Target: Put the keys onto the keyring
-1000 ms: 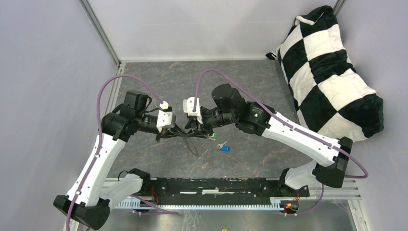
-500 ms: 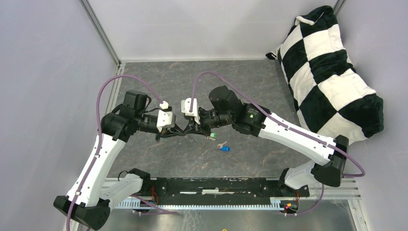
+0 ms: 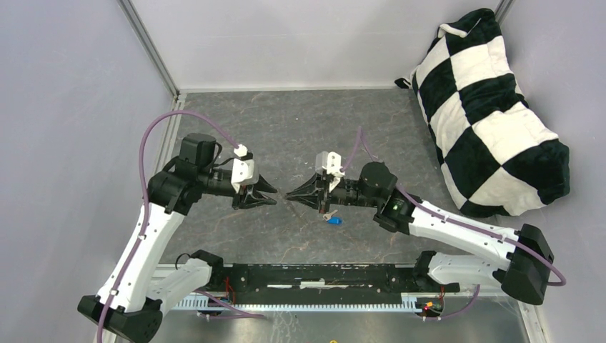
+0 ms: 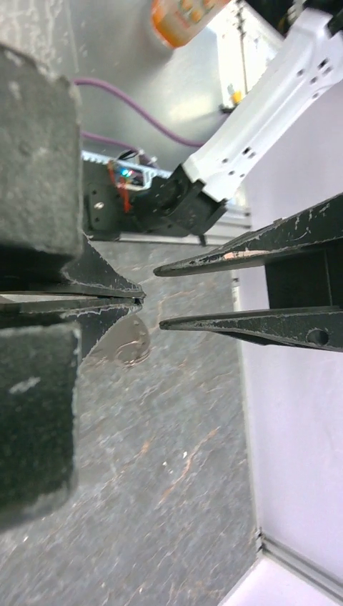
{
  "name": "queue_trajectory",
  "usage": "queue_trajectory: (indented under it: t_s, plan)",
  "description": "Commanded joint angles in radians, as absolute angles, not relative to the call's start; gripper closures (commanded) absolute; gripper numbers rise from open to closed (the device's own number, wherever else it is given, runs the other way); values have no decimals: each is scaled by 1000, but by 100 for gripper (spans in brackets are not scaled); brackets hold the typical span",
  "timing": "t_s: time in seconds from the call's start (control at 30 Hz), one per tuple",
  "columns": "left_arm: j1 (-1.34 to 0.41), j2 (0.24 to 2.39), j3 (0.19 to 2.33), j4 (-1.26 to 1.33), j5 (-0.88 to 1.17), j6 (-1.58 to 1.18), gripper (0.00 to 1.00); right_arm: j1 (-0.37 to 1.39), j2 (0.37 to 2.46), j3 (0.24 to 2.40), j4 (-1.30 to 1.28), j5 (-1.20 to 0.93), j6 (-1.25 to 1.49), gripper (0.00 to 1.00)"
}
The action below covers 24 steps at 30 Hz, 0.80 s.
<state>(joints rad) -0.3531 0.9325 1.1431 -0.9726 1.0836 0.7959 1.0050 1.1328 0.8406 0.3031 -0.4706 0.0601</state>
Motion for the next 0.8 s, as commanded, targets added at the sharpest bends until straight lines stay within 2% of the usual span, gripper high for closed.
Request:
queue_trajectory:
  t_s: [0.0,0.27,0.5,0.77]
  plan:
    - [-354,903,1129,-859,1139,624,61,1003,1106,764,735,-483,264,99]
    - [-354,915,1104,-853,1167,590,65,1004,1136,684,954,-472,389,99]
    - [-354,949,1147,-843,1194,576,64,1006,1169,700,932,-493,382,99]
    - [-354,933,1162,-818,1270,533,59,1012,1186,704,941,-480,370,99]
